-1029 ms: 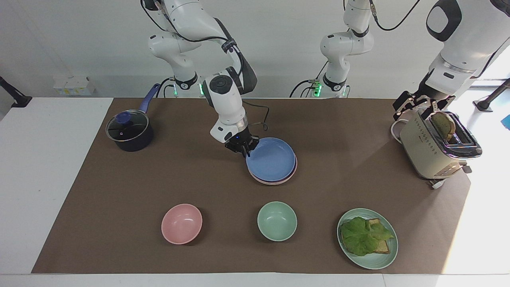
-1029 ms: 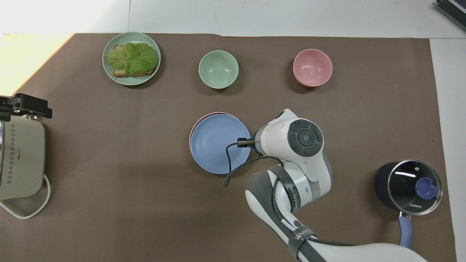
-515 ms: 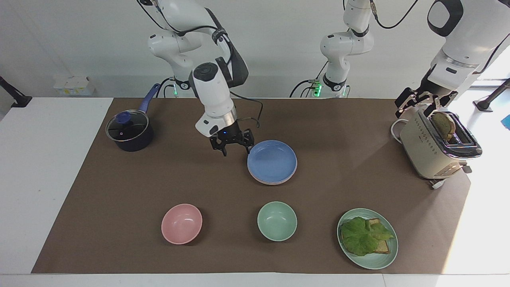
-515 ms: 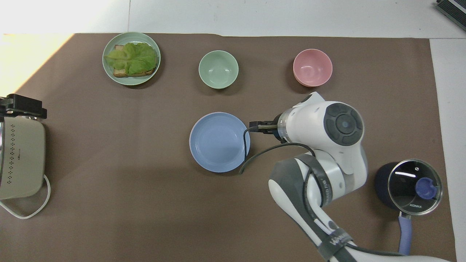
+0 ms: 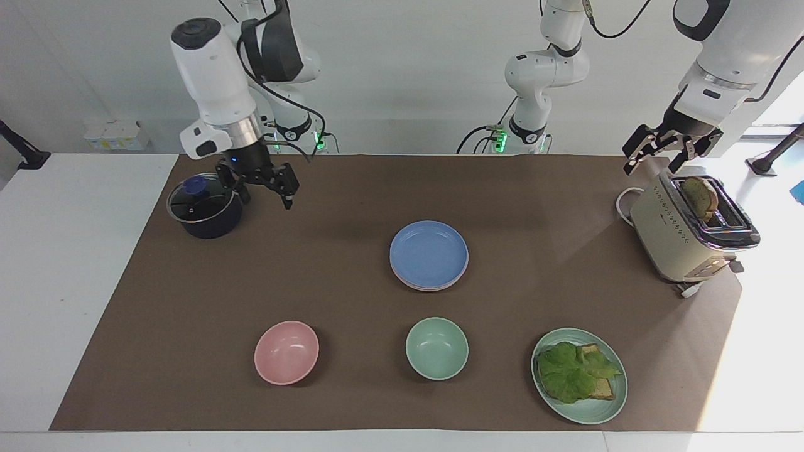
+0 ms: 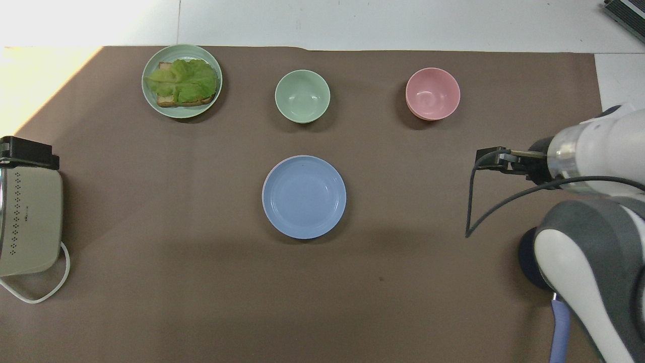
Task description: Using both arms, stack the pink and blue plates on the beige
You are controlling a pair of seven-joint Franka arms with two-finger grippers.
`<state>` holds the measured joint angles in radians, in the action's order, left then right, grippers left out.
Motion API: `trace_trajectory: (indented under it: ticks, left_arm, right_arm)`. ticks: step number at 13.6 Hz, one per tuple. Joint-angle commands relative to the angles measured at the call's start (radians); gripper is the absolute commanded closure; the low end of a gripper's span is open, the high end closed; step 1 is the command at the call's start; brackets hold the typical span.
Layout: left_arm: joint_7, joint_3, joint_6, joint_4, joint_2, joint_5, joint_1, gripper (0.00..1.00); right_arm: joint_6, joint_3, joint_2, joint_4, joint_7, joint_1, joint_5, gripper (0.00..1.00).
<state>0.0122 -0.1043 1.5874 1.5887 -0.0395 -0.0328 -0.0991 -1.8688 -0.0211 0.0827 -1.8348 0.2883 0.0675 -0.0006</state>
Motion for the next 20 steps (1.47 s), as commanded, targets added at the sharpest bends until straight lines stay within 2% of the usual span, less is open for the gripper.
trace_trajectory:
  ticks: [1, 3, 6, 11, 13, 20]
  left_arm:
    - [0.012, 0.006, -0.010, 0.014, -0.014, 0.013, 0.006, 0.00]
    - [0.012, 0.009, -0.011, 0.014, -0.014, 0.013, -0.004, 0.00]
    - [0.012, 0.012, -0.012, 0.014, -0.014, 0.013, -0.004, 0.00]
    - [0.012, 0.012, -0.012, 0.014, -0.014, 0.013, -0.004, 0.00]
    - [0.012, 0.011, -0.012, 0.014, -0.014, 0.013, -0.002, 0.00]
    - [0.012, 0.011, -0.012, 0.014, -0.014, 0.013, -0.002, 0.00]
  right_arm:
    - [0.135, -0.016, -0.037, 0.155, -0.073, -0.052, -0.067, 0.00]
    - [0.216, -0.016, -0.050, 0.230, -0.078, -0.078, -0.056, 0.00]
    - [0.377, -0.016, -0.150, 0.415, -0.112, -0.091, -0.056, 0.00]
    - [0.372, -0.014, -0.112, 0.353, -0.132, -0.086, -0.047, 0.00]
    - [0.367, -0.014, -0.058, 0.271, -0.123, -0.083, -0.047, 0.00]
    - [0.344, -0.014, -0.055, 0.262, -0.135, -0.084, -0.013, 0.00]
